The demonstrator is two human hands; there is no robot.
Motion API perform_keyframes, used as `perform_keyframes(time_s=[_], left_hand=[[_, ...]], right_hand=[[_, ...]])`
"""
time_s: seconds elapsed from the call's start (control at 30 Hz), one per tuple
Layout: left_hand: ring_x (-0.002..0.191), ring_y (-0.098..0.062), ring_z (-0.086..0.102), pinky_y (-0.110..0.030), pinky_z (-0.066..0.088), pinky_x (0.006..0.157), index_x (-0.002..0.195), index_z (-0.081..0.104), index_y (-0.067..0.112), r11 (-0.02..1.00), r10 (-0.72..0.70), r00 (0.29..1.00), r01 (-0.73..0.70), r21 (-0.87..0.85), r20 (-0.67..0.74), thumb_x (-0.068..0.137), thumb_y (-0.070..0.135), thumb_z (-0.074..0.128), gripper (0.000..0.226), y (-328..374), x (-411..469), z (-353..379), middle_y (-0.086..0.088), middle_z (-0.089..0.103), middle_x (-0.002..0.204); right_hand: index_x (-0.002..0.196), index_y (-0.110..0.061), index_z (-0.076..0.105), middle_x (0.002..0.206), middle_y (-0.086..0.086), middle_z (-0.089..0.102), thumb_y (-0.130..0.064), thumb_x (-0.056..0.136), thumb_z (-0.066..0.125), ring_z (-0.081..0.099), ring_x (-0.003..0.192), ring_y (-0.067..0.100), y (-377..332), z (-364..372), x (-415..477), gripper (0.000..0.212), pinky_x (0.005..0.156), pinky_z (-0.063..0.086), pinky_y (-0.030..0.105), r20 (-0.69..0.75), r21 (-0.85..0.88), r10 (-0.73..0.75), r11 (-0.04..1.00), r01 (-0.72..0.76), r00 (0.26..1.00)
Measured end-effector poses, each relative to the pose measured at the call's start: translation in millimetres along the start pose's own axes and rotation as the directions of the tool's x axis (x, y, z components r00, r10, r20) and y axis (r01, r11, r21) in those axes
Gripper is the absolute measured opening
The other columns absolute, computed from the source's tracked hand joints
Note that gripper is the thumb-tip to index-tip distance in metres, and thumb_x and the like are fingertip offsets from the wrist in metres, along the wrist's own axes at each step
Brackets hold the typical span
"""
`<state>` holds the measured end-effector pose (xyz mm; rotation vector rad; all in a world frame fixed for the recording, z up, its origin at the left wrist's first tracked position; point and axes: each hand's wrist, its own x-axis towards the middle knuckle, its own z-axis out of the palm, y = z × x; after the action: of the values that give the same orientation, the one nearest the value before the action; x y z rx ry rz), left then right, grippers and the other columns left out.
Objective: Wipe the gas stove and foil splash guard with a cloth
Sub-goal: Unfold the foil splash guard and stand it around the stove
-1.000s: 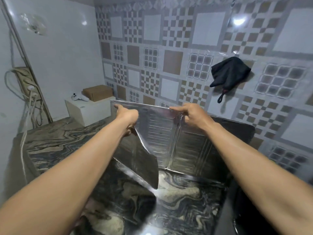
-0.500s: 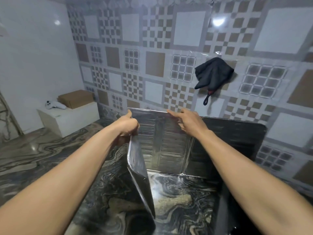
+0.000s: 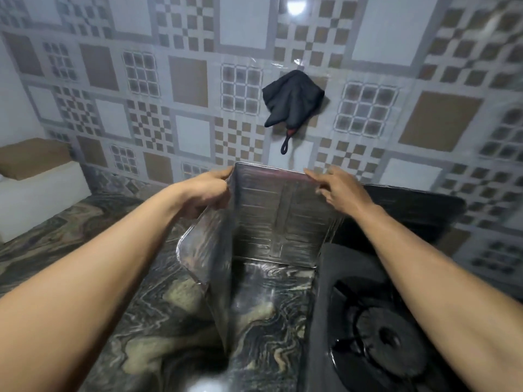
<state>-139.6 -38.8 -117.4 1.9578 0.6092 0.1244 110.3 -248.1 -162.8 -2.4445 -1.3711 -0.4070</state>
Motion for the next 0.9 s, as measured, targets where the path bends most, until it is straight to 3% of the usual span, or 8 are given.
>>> perform_keyframes(time_s=[0.07, 0.2, 0.33, 0.4, 0.47, 0.63, 0.73, 0.9], left_hand=[[0.066, -0.014, 0.070, -0.024, 0.052, 0.048, 0.129, 0.052, 0.053, 0.999, 0.034, 0.997, -0.033, -0.020, 0.064, 0.053, 0.003, 0.052, 0.091, 11, 6, 18, 0.011, 0.074, 0.077], [0.050, -0.001, 0.064, -0.016, 0.045, 0.042, 0.137, 0.045, 0.047, 0.994, 0.092, 0.986, -0.083, -0.068, 0.142, 0.039, 0.022, 0.060, 0.102, 27, 22, 54, 0.014, 0.074, 0.075], [0.083, -0.016, 0.065, -0.034, 0.056, 0.072, 0.152, 0.026, 0.036, 0.995, 0.098, 0.990, -0.100, 0.014, 0.102, 0.077, 0.001, 0.054, 0.088, 31, 43, 81, 0.006, 0.065, 0.111], [0.105, -0.021, 0.062, -0.026, 0.052, 0.072, 0.154, 0.021, 0.033, 0.994, 0.098, 0.991, -0.102, 0.037, 0.090, 0.081, -0.007, 0.048, 0.087, 32, 48, 88, -0.002, 0.049, 0.143], [0.118, -0.023, 0.056, -0.020, 0.050, 0.073, 0.154, 0.023, 0.031, 0.993, 0.107, 0.991, -0.111, 0.044, 0.086, 0.081, -0.008, 0.049, 0.086, 33, 48, 90, -0.002, 0.040, 0.152], [0.105, -0.014, 0.061, -0.026, 0.055, 0.084, 0.150, 0.032, 0.031, 0.995, 0.099, 0.995, -0.099, 0.006, 0.029, 0.081, -0.009, 0.055, 0.083, 35, 40, 88, 0.006, 0.056, 0.130], [0.081, 0.002, 0.064, -0.014, 0.055, 0.065, 0.145, 0.040, 0.035, 0.996, 0.092, 0.995, -0.092, -0.018, 0.022, 0.079, -0.011, 0.055, 0.081, 43, 32, 94, 0.025, 0.064, 0.098], [0.061, 0.001, 0.067, -0.016, 0.050, 0.050, 0.128, 0.045, 0.046, 0.996, 0.090, 0.993, -0.091, 0.006, 0.072, 0.075, -0.016, 0.043, 0.081, 66, 24, 130, 0.020, 0.074, 0.075]], right_hand=[[0.142, -0.043, 0.042, 0.095, -0.006, 0.049, -0.009, 0.093, 0.062, 0.049, 0.073, 0.001, 22, -12, -15, 0.063, 0.080, 0.048, 0.031, -0.004, -0.020, 0.077, 0.997, -0.077, 0.997], [0.144, -0.043, 0.039, 0.102, -0.009, 0.050, -0.008, 0.093, 0.061, 0.055, 0.083, 0.011, 47, -29, -36, 0.066, 0.083, 0.046, 0.030, 0.001, -0.069, 0.112, 0.991, -0.112, 0.994], [0.148, -0.043, 0.033, 0.108, 0.001, 0.055, -0.018, 0.094, 0.061, 0.055, 0.102, 0.025, 52, -27, -37, 0.065, 0.091, 0.048, 0.038, 0.044, -0.102, 0.064, 0.993, -0.059, 0.997], [0.148, -0.043, 0.032, 0.105, 0.000, 0.053, -0.021, 0.095, 0.060, 0.054, 0.101, 0.029, 50, -22, -32, 0.064, 0.090, 0.046, 0.042, 0.053, -0.114, 0.037, 0.993, -0.030, 0.998], [0.148, -0.043, 0.031, 0.099, -0.002, 0.048, -0.022, 0.094, 0.061, 0.054, 0.097, 0.030, 46, -14, -23, 0.065, 0.088, 0.045, 0.041, 0.034, -0.137, -0.012, 0.990, 0.016, 0.999], [0.148, -0.042, 0.032, 0.098, -0.002, 0.041, -0.013, 0.093, 0.062, 0.050, 0.097, 0.027, 35, 5, -9, 0.069, 0.088, 0.043, 0.041, -0.040, -0.112, -0.082, 0.991, 0.077, 0.996], [0.148, -0.043, 0.033, 0.098, -0.003, 0.042, -0.010, 0.095, 0.055, 0.049, 0.096, 0.027, 48, 1, -12, 0.066, 0.087, 0.046, 0.042, -0.031, -0.078, -0.070, 0.995, 0.067, 0.997], [0.144, -0.042, 0.041, 0.092, -0.004, 0.042, -0.018, 0.096, 0.052, 0.046, 0.086, 0.020, 92, -19, -39, 0.055, 0.077, 0.048, 0.038, -0.010, 0.057, 0.031, 0.998, -0.030, 0.999]])
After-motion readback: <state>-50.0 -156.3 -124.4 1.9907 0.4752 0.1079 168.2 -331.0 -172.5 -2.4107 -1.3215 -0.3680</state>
